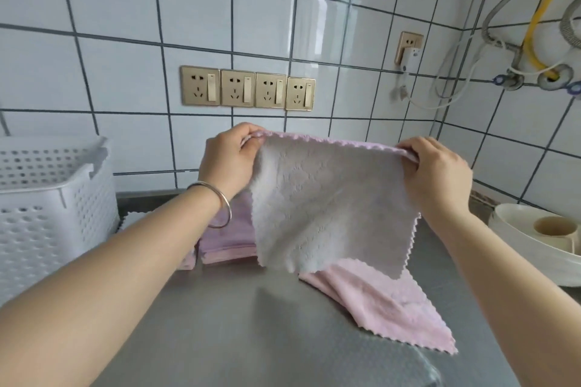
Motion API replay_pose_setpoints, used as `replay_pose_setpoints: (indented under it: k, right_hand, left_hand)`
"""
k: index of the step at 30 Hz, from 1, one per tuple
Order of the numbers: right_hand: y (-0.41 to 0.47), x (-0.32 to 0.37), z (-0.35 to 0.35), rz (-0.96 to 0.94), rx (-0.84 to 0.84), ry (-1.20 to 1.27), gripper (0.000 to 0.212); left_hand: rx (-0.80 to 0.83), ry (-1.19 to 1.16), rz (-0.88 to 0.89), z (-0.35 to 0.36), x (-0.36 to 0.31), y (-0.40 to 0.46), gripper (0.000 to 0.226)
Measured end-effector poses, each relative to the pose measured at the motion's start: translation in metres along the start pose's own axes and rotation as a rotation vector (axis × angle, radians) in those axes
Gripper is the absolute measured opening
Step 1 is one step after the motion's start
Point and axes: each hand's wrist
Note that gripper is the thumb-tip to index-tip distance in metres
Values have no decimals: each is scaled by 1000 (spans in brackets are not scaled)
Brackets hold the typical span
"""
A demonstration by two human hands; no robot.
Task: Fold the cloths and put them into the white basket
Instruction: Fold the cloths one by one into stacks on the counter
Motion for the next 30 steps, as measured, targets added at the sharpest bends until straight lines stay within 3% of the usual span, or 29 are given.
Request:
replay_pose_setpoints:
  k: [4, 10, 13, 15, 22, 26, 30]
  right_hand:
    - [-2, 48, 15, 77, 151, 59, 21]
    - [-19, 123, 4, 54, 190, 301, 26]
    - [-76, 148, -7, -7, 241, 432, 23]
    - [-122, 152, -11, -68, 340, 450, 26]
    - [-244, 131, -29, -168, 990, 354, 35]
    - [-267, 132, -44, -112, 1054, 410, 47]
    - [-284, 128, -51, -97, 1057, 437, 48]
  left_hand:
    - [0, 129, -44, -52, 27, 2, 21]
    - [-20, 232, 48, -156, 36, -28, 22]
    - [106, 285, 68, -207, 51, -94, 32]
    - [243, 355, 24, -226, 69, -144, 22]
    - [687, 581, -168, -249, 112, -274, 21]
    - [714, 514, -182, -249, 114, -303, 21]
    - [780, 447, -173, -252, 121, -312, 48]
Point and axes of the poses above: each hand's wrist, its own y-axis towards the middle knuckle, its own z-axis out of the palm, x = y × z
